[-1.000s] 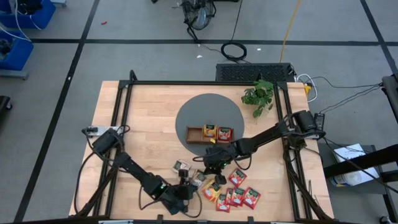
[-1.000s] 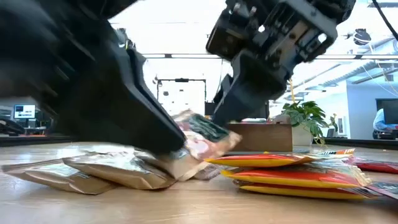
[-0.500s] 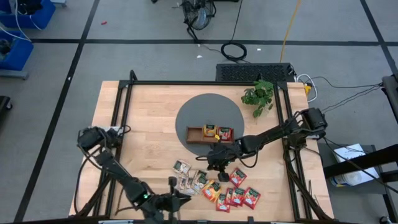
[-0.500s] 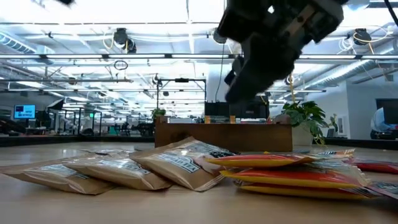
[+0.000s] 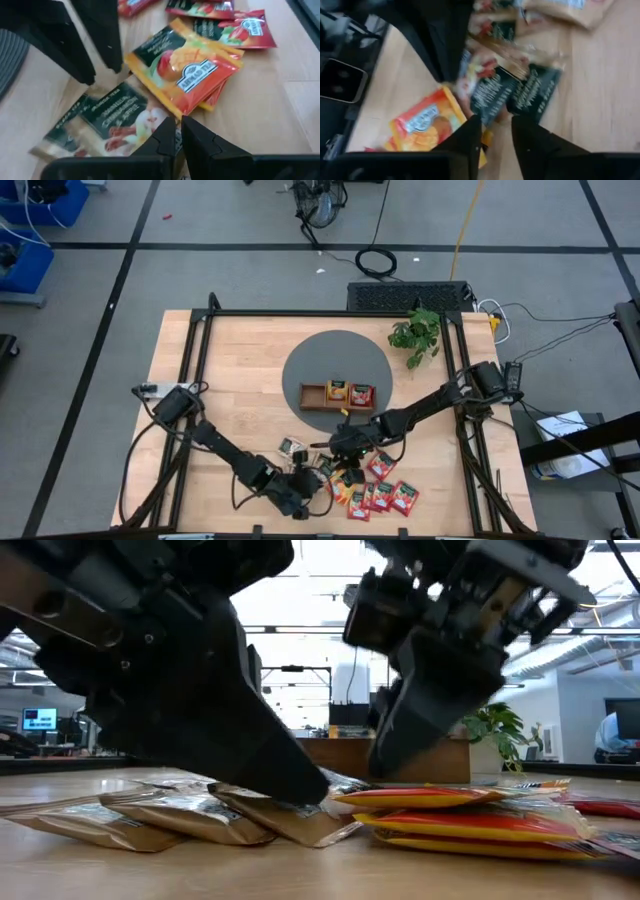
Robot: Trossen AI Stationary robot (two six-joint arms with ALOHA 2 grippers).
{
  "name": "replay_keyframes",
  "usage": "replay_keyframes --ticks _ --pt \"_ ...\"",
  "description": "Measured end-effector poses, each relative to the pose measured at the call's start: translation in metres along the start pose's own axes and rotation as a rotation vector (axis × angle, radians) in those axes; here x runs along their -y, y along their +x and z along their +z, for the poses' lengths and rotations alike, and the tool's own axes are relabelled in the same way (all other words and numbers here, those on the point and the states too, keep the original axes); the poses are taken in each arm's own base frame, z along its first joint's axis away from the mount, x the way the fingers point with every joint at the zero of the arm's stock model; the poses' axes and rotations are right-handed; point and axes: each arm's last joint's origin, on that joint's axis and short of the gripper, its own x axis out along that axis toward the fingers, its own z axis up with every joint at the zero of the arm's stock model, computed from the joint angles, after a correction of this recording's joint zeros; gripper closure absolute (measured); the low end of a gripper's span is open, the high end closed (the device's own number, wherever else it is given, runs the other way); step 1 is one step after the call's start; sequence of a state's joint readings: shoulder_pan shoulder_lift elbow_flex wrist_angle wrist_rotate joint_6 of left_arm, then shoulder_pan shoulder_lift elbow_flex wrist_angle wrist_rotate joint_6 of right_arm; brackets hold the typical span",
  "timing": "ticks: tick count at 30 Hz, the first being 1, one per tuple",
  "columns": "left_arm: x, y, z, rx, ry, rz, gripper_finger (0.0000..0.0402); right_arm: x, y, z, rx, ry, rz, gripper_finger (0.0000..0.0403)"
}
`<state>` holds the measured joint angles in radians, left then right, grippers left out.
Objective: Pick & Place Tea
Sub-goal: Put the brown tea bag into the left slot of the wooden organizer
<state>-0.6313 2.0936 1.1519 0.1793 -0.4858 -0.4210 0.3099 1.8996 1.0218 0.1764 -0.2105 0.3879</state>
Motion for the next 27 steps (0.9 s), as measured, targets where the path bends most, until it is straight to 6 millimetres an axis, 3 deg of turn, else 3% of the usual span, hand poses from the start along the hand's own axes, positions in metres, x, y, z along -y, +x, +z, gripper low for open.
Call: replay_keyframes --ticks 7,13,21,27 --pt "-0.004 0.005 -0.003 -0.012 -0.002 0.032 0.0364 0.007 0.014 -0.008 -0.023 0.076 -0.009 0.0246" --pt "-0.009 0.014 -0.008 -0.018 0.002 0.058 0.0364 0.007 0.017 -0.007 0.003 0.091 0.005 0.024" --pt "-0.012 0.019 -0.011 -0.018 0.004 0.079 0.0364 0.009 0.017 -0.01 -0.025 0.074 -0.015 0.027" --pt "-0.012 0.02 -0.011 -0.02 0.006 0.08 0.0364 0.012 0.017 -0.011 -0.027 0.04 -0.075 0.0341"
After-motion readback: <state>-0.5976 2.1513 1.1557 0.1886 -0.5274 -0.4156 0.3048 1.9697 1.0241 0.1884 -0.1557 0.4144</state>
